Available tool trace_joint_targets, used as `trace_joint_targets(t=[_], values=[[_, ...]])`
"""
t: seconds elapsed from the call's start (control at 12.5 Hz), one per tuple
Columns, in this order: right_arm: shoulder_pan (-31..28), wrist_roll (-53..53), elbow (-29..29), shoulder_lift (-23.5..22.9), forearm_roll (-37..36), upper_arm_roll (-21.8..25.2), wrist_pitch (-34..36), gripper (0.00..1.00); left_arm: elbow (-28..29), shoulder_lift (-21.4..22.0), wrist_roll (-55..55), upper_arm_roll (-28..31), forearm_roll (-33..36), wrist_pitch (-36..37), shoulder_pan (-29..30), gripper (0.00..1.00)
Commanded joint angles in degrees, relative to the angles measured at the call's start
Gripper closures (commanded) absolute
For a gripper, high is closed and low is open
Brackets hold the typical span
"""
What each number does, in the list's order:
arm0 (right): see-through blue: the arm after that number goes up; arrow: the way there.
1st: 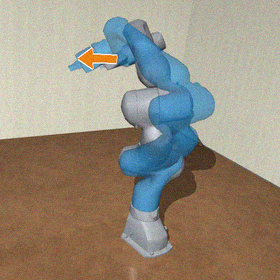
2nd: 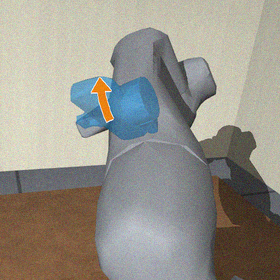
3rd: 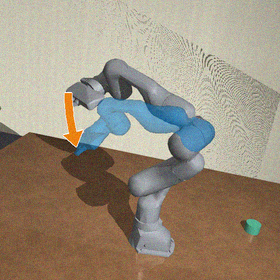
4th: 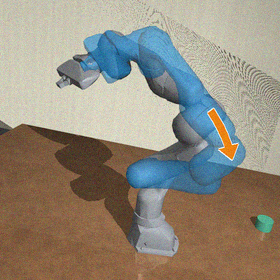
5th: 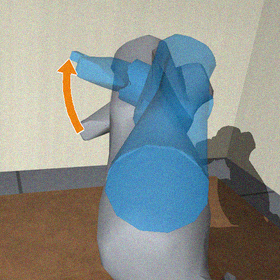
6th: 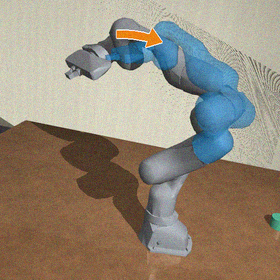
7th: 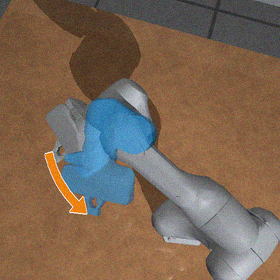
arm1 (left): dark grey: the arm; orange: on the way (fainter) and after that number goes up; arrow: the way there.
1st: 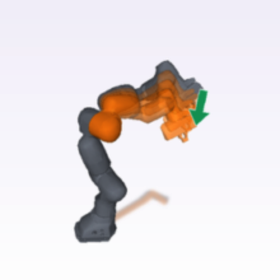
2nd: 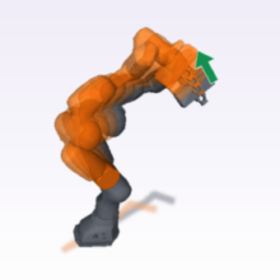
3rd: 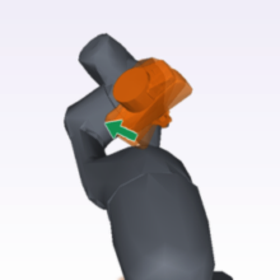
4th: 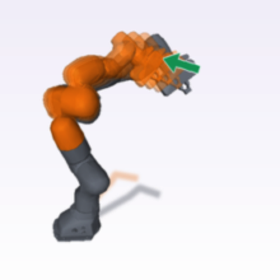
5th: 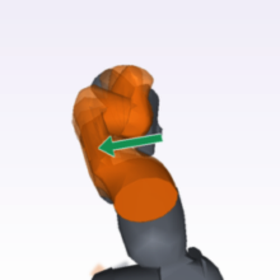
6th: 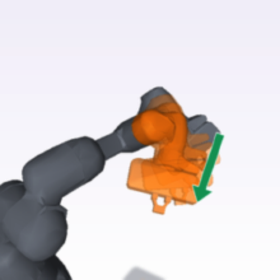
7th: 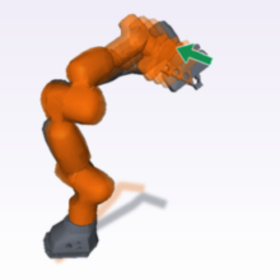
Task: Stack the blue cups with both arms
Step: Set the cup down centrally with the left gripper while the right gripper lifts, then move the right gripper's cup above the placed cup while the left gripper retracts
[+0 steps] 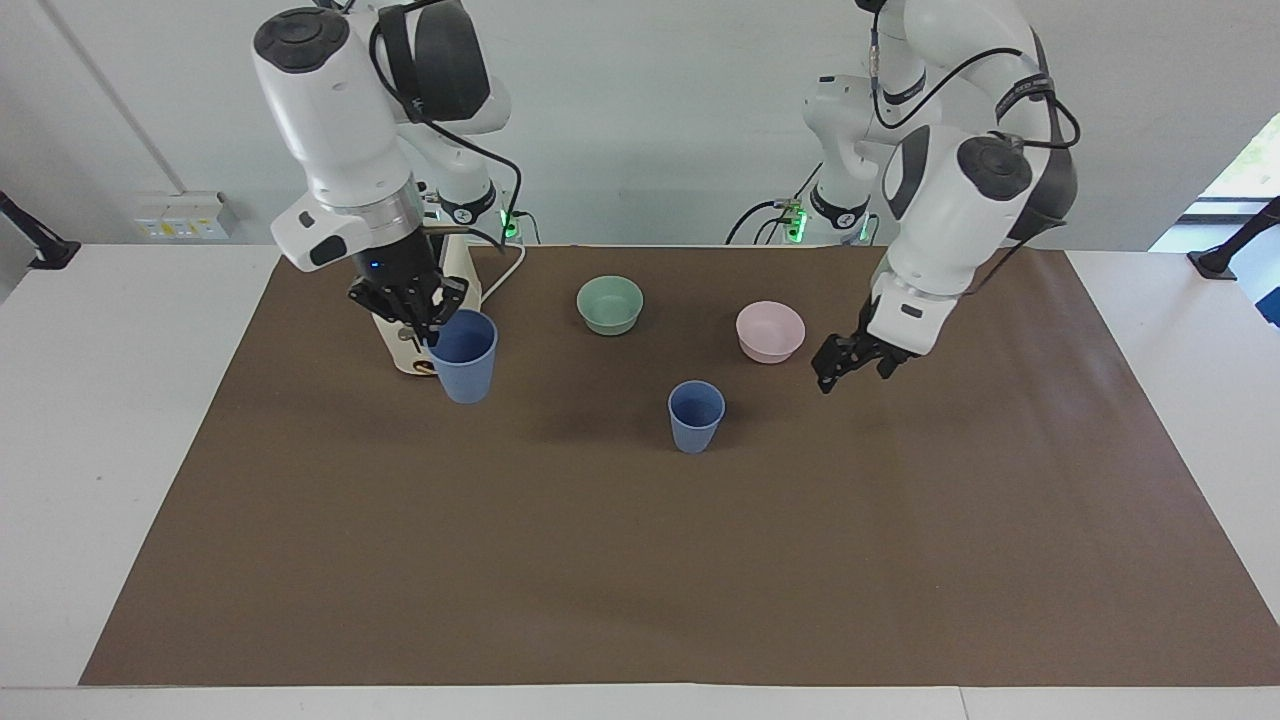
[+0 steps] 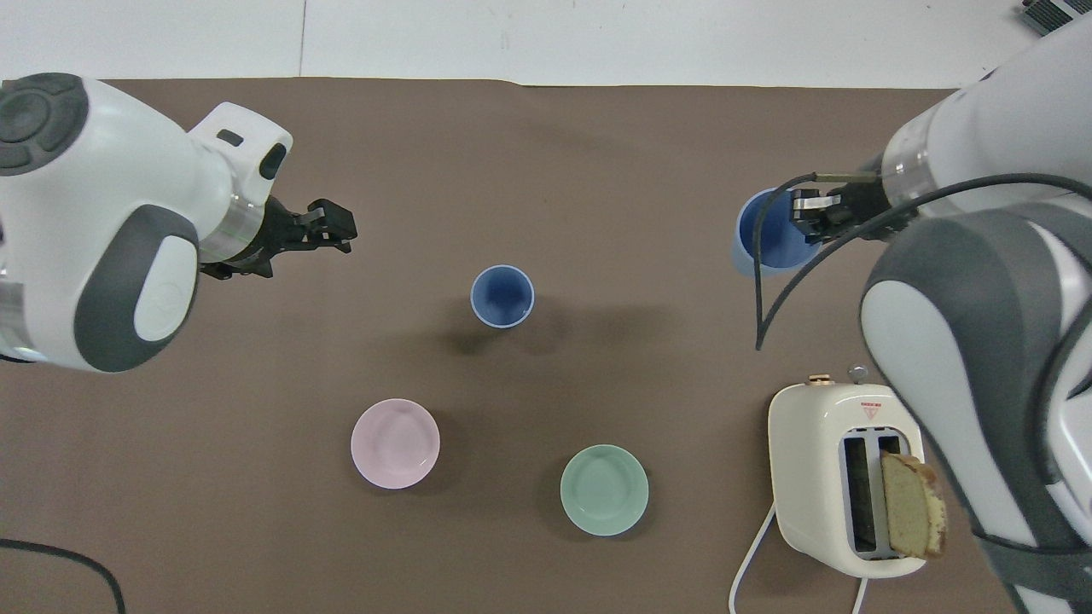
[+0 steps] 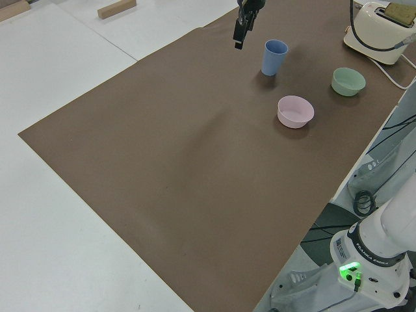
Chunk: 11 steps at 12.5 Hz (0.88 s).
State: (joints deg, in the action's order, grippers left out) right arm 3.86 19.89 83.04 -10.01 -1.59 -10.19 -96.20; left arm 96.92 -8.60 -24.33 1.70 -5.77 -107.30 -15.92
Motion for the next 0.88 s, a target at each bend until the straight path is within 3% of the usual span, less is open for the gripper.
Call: trace_joint_targets(t=[0.0, 0.32, 0.8], values=[[5.2, 7.0, 1.4, 0.5, 0.8, -0.1, -1.1, 1.0, 1.1, 2.7, 8.1, -0.6, 0.7, 3.9, 3.7, 0.0], [16.1, 20.4, 1.0, -2.2, -0.3, -0.1, -5.1, 1.0, 1.2, 4.9, 21.1, -0.6, 0.8, 8.0, 9.7, 0.0], [20.8, 26.0, -2.0, -9.1, 0.4, -0.2, -10.8, 1.0, -1.5, 9.2, 29.7, -0.4, 3.8, 14.3, 13.1, 0.0]])
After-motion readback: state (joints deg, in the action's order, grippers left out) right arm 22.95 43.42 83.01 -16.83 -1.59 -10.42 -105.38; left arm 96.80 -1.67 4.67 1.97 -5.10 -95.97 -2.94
